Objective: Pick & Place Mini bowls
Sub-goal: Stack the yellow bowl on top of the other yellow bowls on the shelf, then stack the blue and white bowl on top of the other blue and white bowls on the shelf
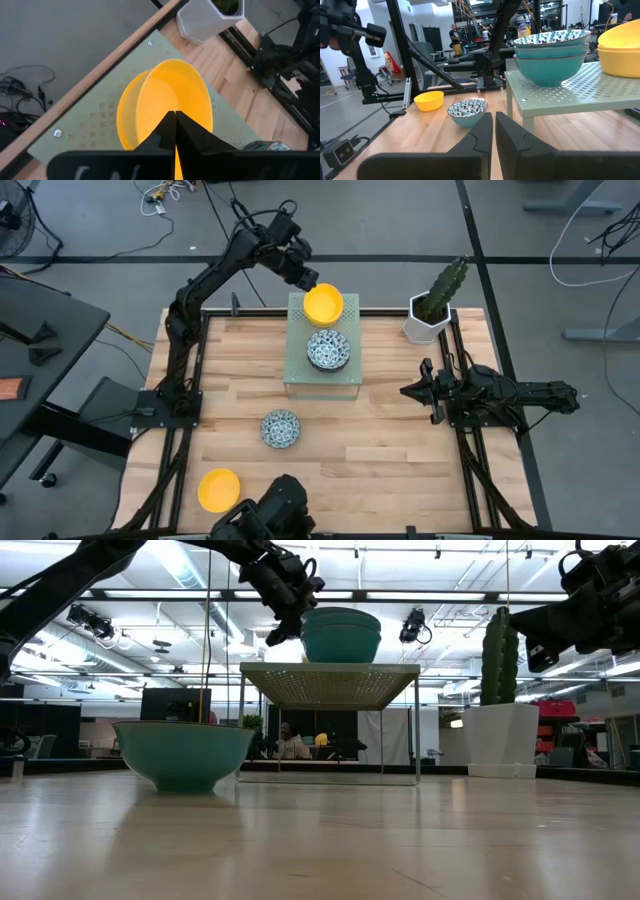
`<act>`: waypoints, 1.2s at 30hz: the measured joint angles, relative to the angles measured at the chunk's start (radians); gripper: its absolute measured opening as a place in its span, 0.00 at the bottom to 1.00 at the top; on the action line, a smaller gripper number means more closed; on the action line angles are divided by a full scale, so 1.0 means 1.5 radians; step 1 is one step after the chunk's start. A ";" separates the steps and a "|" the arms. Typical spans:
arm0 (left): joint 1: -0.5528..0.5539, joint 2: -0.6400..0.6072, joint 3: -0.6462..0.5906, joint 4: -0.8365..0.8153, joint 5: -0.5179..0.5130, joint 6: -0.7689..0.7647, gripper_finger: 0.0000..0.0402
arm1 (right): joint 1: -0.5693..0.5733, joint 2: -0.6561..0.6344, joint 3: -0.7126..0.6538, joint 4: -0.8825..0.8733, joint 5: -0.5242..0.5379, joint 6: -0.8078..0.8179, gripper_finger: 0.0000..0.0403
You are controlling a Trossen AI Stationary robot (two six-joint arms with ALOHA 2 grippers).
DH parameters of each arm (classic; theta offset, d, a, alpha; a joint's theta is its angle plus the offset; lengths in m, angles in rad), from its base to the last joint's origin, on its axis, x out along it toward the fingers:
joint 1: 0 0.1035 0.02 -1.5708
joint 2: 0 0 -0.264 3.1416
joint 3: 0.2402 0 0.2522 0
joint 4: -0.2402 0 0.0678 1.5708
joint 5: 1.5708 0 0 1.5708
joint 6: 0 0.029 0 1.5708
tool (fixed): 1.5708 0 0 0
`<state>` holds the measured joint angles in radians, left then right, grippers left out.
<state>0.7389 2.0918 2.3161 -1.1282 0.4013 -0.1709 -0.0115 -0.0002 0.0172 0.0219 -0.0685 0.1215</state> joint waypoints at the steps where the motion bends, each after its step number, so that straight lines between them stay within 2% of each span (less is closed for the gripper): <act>1: 0.001 0.002 0.000 -0.004 0.002 0.000 0.01 | 0.000 0.000 0.000 0.000 0.000 0.000 0.07; 11: 0.002 0.034 0.000 -0.011 0.017 0.000 0.01 | 0.000 0.000 0.000 0.000 0.000 0.000 0.07; 19: 0.005 0.034 0.000 -0.016 -0.014 0.000 0.01 | 0.000 0.000 0.000 0.000 0.000 0.000 0.07; 25: 0.007 0.034 0.000 -0.035 -0.065 0.015 0.01 | 0.000 0.000 0.000 0.000 0.000 0.000 0.07; 36: 0.000 0.033 0.000 -0.039 -0.056 0.017 0.01 | 0.000 0.000 0.000 0.000 0.000 0.000 0.07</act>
<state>0.7383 2.1410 2.3163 -1.1874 0.3180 -0.1455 -0.0114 -0.0002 0.0172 0.0219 -0.0684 0.1217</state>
